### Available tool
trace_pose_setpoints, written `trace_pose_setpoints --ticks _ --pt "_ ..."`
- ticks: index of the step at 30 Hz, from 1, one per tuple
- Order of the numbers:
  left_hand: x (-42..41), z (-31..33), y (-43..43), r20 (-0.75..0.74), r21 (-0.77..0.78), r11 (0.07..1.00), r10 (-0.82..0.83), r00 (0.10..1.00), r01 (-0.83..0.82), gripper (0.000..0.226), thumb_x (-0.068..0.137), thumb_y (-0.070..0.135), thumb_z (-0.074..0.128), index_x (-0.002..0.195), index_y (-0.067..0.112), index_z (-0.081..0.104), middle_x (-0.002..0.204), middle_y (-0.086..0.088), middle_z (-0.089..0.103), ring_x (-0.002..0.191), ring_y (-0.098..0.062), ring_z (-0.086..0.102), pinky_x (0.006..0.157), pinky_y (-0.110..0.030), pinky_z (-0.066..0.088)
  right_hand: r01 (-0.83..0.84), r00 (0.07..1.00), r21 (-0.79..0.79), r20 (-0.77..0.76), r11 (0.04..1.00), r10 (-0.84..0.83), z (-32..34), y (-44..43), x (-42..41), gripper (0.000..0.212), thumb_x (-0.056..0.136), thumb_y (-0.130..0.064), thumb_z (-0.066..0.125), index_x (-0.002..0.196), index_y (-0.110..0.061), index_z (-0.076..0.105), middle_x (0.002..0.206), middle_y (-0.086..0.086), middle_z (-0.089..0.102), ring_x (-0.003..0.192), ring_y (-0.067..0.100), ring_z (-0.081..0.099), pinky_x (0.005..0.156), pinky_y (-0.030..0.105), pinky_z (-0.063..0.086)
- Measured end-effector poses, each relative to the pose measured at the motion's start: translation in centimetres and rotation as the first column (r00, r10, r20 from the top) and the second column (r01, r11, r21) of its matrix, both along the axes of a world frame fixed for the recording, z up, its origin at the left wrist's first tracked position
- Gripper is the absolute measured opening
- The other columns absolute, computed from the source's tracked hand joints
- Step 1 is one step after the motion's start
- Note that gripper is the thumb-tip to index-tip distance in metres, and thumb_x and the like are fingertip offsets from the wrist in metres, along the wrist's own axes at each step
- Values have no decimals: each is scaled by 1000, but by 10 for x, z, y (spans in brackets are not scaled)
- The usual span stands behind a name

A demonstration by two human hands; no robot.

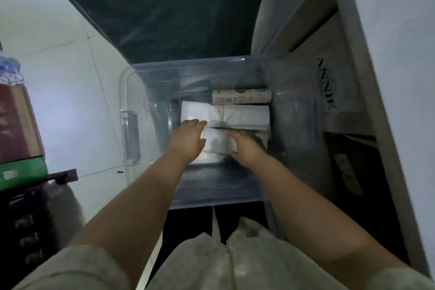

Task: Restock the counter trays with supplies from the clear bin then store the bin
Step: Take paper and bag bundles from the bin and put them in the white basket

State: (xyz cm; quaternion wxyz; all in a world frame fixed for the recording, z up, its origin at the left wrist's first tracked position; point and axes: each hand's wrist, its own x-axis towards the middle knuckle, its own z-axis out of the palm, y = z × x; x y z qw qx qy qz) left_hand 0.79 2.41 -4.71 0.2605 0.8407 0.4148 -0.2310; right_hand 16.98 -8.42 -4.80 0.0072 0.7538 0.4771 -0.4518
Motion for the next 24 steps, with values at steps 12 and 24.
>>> trace_pose_setpoints --ticks 12,24 --pt "49 -117 51 -69 12 997 -75 995 76 81 77 31 74 143 16 29 145 -9 34 137 -28 28 111 -57 13 -188 944 -104 256 977 209 -91 23 -14 64 75 -5 61 134 -11 39 136 16 40 125 35 35 103 46 30" --pt "44 -67 16 119 -156 983 118 986 -99 22 86 22 61 106 12 59 101 -12 64 89 -30 58 69 -34 44 -222 975 93 42 971 219 -45 5 -21 13 80 -7 56 91 -14 58 99 15 62 93 32 56 70 35 36"
